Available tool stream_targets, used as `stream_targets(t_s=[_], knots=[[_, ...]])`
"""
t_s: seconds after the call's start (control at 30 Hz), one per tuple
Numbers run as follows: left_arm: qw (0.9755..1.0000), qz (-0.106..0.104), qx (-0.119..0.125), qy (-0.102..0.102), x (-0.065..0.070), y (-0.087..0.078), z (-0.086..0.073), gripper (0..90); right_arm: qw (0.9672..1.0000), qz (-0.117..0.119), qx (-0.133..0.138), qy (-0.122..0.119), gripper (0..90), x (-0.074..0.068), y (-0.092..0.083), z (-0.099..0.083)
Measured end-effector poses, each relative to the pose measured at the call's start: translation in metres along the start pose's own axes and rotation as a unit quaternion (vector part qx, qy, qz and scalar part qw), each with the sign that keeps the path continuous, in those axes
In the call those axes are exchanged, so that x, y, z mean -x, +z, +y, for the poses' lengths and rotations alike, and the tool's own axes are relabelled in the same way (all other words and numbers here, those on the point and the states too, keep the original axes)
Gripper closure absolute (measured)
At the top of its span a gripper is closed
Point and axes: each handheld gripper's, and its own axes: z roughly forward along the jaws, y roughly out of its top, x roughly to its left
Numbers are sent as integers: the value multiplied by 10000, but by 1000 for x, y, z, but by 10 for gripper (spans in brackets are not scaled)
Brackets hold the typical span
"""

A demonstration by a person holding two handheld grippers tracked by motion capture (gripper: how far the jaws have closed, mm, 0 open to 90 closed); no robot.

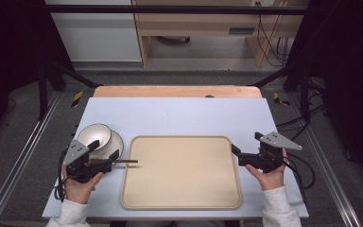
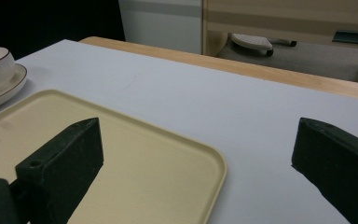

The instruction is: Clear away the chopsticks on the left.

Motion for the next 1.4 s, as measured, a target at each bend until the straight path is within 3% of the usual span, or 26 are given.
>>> stream_targets(t_s=[0.33, 0.97, 1.23, 1.4], knots=[[9999, -16, -98, -45, -11, -16, -15, 176, 10000, -17, 0, 7, 24, -1, -2, 0], [9983, -10, -571, 133, -22, -35, -36, 184, 9999, 22, -54, -119, 24, -10, -2, 4], [9968, 63, -794, 115, -29, -31, -45, 191, 9998, 22, -118, -146, 24, -12, 0, 3], [9944, 252, -1001, 210, -37, -20, -51, 197, 9997, 27, -154, -162, 24, -12, 1, 3]])
